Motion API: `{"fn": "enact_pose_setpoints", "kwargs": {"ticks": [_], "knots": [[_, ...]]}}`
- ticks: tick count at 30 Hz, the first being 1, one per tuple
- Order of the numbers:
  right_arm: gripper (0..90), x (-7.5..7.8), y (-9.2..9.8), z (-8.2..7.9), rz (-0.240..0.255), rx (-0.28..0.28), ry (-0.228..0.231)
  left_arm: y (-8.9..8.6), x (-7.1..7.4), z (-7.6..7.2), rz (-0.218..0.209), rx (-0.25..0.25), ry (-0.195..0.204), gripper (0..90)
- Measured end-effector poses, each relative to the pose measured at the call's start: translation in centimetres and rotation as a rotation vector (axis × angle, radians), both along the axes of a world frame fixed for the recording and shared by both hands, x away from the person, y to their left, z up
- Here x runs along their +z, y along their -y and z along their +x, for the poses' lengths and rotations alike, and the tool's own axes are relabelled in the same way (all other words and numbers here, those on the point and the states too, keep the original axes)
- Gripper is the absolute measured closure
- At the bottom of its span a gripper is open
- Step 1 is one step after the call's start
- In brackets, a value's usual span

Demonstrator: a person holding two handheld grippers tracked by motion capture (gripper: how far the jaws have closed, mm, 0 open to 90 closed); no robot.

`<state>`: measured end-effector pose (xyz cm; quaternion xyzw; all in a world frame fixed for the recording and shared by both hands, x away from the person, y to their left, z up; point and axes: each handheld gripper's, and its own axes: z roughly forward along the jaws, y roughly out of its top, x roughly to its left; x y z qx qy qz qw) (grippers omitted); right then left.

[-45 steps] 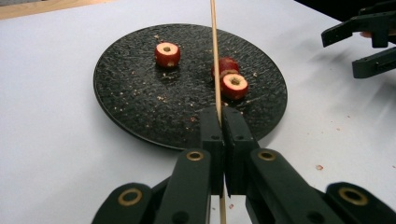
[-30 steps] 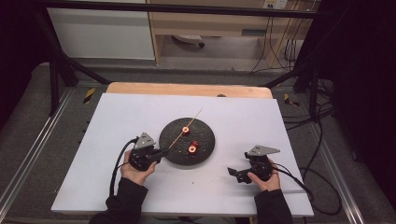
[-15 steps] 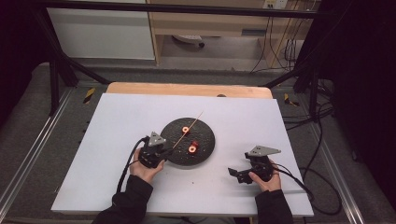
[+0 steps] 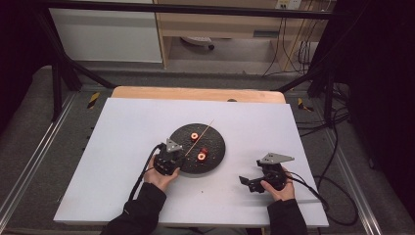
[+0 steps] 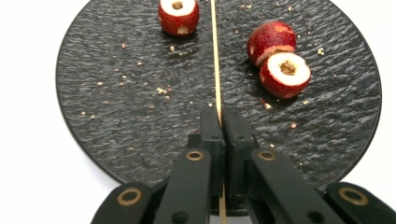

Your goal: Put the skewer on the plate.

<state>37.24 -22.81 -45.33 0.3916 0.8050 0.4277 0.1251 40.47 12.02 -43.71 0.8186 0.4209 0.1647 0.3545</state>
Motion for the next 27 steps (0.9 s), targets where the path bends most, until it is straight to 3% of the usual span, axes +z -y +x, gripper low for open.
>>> {"fn": "enact_pose_setpoints", "kwargs": {"ticks": [8,15,20,27], "knots": [[1.1,0.0,0.0,0.0,-0.002,-0.002,-0.004,0.4,-0.1,0.0,0.026,-0.001,0.007,87.7],[1.1,0.0,0.0,0.0,-0.003,-0.004,-0.005,0.3,0.1,-0.2,0.020,-0.020,0.011,83.1],[1.0,0.0,0.0,0.0,-0.005,-0.002,0.001,-0.4,0.8,-0.6,-0.008,-0.047,0.031,71.8],[0.9,0.1,0.1,0.0,-0.004,-0.003,0.001,-2.0,1.8,-1.2,-0.043,-0.116,0.035,49.1]]}}
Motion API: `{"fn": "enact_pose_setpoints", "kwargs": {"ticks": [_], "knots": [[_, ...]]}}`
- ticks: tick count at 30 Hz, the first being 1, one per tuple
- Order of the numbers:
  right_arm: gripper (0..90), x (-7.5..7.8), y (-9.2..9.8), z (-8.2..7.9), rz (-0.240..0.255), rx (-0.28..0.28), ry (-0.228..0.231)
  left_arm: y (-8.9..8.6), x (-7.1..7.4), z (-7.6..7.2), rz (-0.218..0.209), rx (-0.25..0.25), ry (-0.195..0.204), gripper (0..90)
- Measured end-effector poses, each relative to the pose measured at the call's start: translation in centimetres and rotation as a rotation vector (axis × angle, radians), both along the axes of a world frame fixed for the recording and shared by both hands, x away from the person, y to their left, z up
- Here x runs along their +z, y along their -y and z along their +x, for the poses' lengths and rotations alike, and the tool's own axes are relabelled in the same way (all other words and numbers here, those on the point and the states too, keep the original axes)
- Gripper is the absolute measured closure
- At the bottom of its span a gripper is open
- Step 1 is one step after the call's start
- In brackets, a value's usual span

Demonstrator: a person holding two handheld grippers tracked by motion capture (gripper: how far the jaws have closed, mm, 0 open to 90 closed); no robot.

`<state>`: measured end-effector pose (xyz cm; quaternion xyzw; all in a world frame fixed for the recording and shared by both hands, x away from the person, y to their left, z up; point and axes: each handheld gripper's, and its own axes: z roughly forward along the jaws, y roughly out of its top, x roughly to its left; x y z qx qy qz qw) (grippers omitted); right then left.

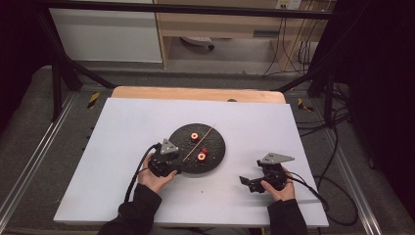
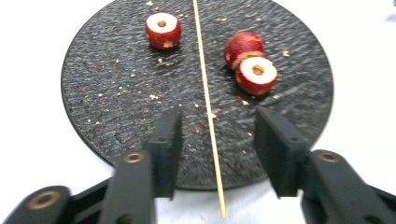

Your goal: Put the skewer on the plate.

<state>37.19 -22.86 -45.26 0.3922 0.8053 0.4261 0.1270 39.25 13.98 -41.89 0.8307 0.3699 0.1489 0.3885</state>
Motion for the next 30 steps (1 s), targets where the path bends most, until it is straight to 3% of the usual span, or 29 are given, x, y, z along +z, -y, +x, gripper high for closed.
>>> {"fn": "enact_pose_setpoints", "kwargs": {"ticks": [3,6,15,22,30], "knots": [[0.9,0.1,0.0,-0.1,0.006,-0.006,-0.005,-1.0,0.4,-0.3,-0.007,-0.030,0.011,40.1],[0.9,0.1,0.1,-0.1,0.006,-0.005,-0.002,-2.1,0.7,-0.6,-0.008,-0.047,-0.003,33.3],[0.7,0.1,0.2,-0.1,0.007,-0.004,-0.003,-6.0,0.3,-1.8,0.003,-0.036,0.007,12.4],[0.7,0.1,0.2,-0.1,0.005,-0.005,-0.009,-9.0,-0.9,-3.0,-0.011,-0.004,0.021,5.5],[0.7,-0.1,0.2,-0.2,-0.007,-0.002,-0.015,-12.0,-2.5,-4.3,-0.008,0.036,0.033,4.3]]}}
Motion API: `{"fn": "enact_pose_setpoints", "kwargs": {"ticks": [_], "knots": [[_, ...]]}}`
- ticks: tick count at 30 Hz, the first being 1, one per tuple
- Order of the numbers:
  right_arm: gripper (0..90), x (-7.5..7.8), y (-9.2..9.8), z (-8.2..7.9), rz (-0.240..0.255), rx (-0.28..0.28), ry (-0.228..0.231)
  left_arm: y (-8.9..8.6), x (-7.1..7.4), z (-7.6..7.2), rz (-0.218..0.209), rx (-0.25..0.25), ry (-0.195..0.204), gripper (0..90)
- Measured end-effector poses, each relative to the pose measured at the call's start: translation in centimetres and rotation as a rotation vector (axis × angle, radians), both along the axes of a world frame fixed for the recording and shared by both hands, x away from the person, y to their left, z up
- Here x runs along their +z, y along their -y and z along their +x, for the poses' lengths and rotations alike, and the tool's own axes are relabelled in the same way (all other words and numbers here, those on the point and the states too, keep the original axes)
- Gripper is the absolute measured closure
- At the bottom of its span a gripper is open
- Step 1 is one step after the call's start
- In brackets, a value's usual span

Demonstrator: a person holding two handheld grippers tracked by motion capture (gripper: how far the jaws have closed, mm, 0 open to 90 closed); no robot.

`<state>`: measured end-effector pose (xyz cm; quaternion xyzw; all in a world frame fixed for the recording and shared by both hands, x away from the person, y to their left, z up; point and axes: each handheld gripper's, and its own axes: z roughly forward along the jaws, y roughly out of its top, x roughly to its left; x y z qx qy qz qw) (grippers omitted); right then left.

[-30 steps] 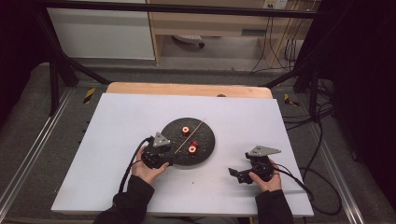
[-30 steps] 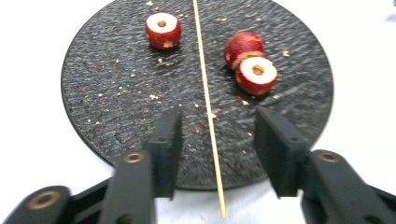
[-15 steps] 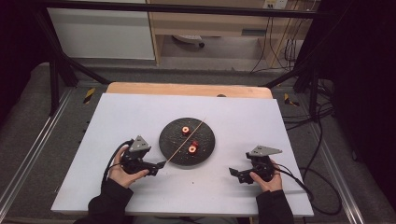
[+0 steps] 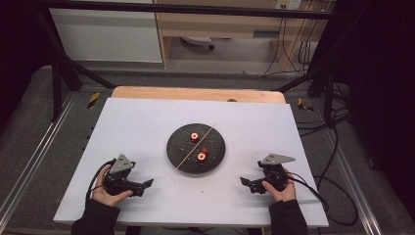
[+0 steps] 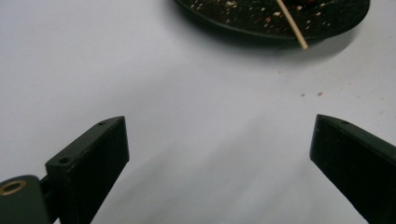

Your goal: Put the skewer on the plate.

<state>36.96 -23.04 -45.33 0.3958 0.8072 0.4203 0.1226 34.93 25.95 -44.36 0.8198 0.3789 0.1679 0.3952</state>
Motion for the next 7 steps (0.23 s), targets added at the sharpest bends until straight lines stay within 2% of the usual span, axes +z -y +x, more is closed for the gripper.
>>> {"fn": "enact_pose_setpoints", "kwargs": {"ticks": [3,7], "knots": [[0.7,-0.09,-0.04,0.00,-0.009,0.001,-0.007,-0.72,-0.29,-0.29,-0.008,0.000,0.014,4.3],[0.7,-0.13,-0.08,-0.06,-0.011,0.005,-0.006,-1.10,-0.50,-0.38,-0.007,-0.004,0.011,4.5]]}}
